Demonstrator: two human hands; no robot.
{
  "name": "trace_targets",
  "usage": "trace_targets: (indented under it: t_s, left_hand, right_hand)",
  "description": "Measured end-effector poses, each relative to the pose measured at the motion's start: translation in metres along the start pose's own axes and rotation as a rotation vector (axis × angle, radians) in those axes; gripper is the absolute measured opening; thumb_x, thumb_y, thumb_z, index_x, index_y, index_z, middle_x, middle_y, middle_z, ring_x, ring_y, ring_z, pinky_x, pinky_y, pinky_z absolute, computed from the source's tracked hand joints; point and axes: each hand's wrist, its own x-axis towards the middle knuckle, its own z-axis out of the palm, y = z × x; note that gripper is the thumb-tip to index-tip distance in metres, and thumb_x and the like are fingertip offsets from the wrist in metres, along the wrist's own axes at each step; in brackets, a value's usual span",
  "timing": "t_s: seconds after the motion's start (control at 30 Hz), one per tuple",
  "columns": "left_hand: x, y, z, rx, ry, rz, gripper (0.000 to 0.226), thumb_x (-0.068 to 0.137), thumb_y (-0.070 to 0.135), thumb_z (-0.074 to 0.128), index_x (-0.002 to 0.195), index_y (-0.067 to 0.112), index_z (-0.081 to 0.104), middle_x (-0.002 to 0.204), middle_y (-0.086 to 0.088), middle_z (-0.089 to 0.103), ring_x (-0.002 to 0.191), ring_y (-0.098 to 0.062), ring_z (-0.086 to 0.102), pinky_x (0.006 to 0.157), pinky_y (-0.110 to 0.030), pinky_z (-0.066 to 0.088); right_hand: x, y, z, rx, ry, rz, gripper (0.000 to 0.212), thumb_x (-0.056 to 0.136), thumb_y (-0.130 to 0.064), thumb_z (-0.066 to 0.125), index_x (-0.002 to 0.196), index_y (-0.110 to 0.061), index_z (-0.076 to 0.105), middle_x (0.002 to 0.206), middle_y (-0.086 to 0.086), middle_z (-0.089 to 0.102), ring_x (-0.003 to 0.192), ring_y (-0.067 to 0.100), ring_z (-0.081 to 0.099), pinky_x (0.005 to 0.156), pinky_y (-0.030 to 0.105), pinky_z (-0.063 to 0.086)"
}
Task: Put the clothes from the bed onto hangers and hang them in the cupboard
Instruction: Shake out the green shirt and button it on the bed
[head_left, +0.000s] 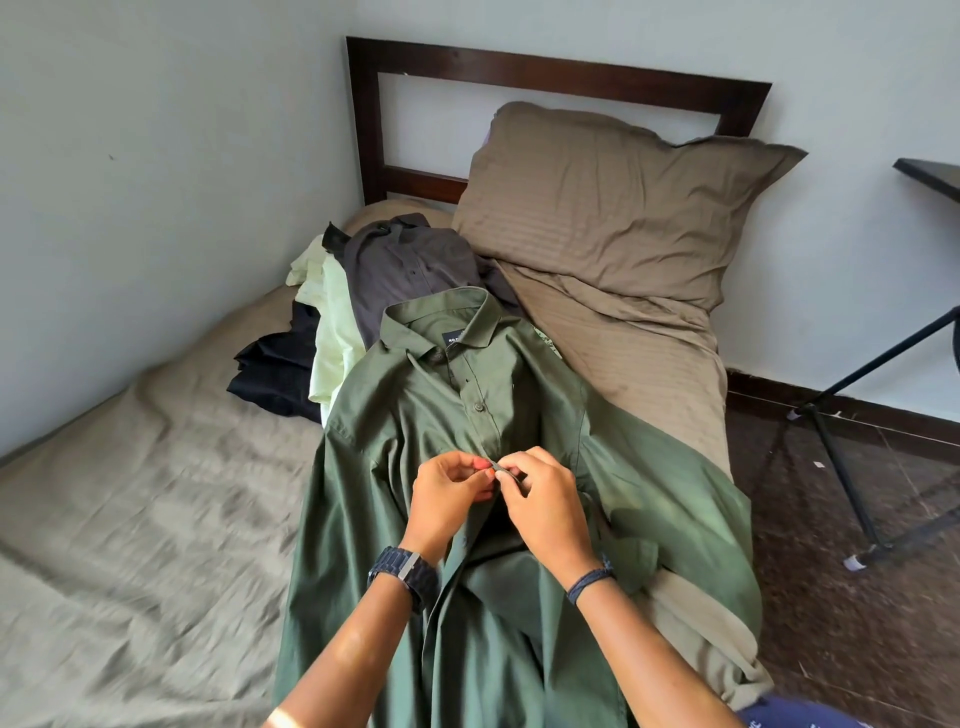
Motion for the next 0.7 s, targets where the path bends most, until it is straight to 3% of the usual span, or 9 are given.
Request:
trace_targets:
  t_s: [0.2, 0.33, 0.43, 0.57, 0.7]
  left_hand:
    - [-0.003, -0.002, 0.002, -0.107, -0.008, -0.01, 0.01, 0.086, -0.009, 0.059, 0.083, 0.0, 0.063, 0.074, -0.012, 0.068, 0.065, -0.014, 0.065, 0.065, -0.02, 0.055]
    - [-0.003, -0.005, 0.004, -0.154, 0.068, -0.05, 0.007, 0.085, -0.006, 0.063, 0.082, 0.001, 0.064, 0.076, -0.015, 0.069, 0.074, -0.024, 0.066, 0.075, -0.031, 0.057]
    - [-0.005, -0.004, 0.004, -0.184, 0.098, -0.07, 0.006, 0.084, -0.006, 0.065, 0.083, 0.0, 0.065, 0.073, -0.013, 0.068, 0.07, -0.021, 0.066, 0.07, -0.025, 0.057]
    - [-0.007, -0.001, 0.009, -0.19, 0.083, -0.081, 0.008, 0.087, -0.005, 0.06, 0.085, 0.001, 0.064, 0.072, -0.011, 0.068, 0.066, -0.016, 0.067, 0.065, -0.021, 0.056]
    - [-0.007, 0.002, 0.013, -0.22, 0.066, -0.085, 0.006, 0.088, 0.005, 0.063, 0.084, 0.002, 0.067, 0.073, -0.009, 0.068, 0.067, -0.015, 0.067, 0.07, -0.025, 0.057]
  right_hand:
    - [0.002, 0.001, -0.001, 0.078, -0.004, 0.066, 0.008, 0.085, -0.013, 0.067, 0.092, -0.012, 0.072, 0.083, -0.004, 0.063, 0.057, 0.002, 0.052, 0.061, 0.008, 0.039]
    - [-0.001, -0.003, -0.003, 0.182, -0.016, 0.078, 0.007, 0.086, -0.012, 0.066, 0.087, -0.012, 0.073, 0.071, -0.011, 0.066, 0.057, 0.001, 0.058, 0.056, 0.007, 0.039]
    - [0.002, -0.005, -0.009, 0.202, -0.08, 0.127, 0.014, 0.09, -0.014, 0.061, 0.086, -0.014, 0.074, 0.055, -0.024, 0.059, 0.057, 0.0, 0.059, 0.056, 0.016, 0.049]
    - [0.007, -0.004, -0.014, 0.203, -0.119, 0.183, 0.008, 0.087, -0.014, 0.065, 0.081, -0.013, 0.07, 0.056, -0.008, 0.062, 0.05, 0.017, 0.062, 0.055, 0.039, 0.056]
    - [0.007, -0.004, -0.017, 0.18, -0.133, 0.202, 0.006, 0.087, -0.014, 0.065, 0.082, -0.012, 0.067, 0.064, 0.001, 0.066, 0.054, 0.022, 0.064, 0.052, 0.04, 0.056]
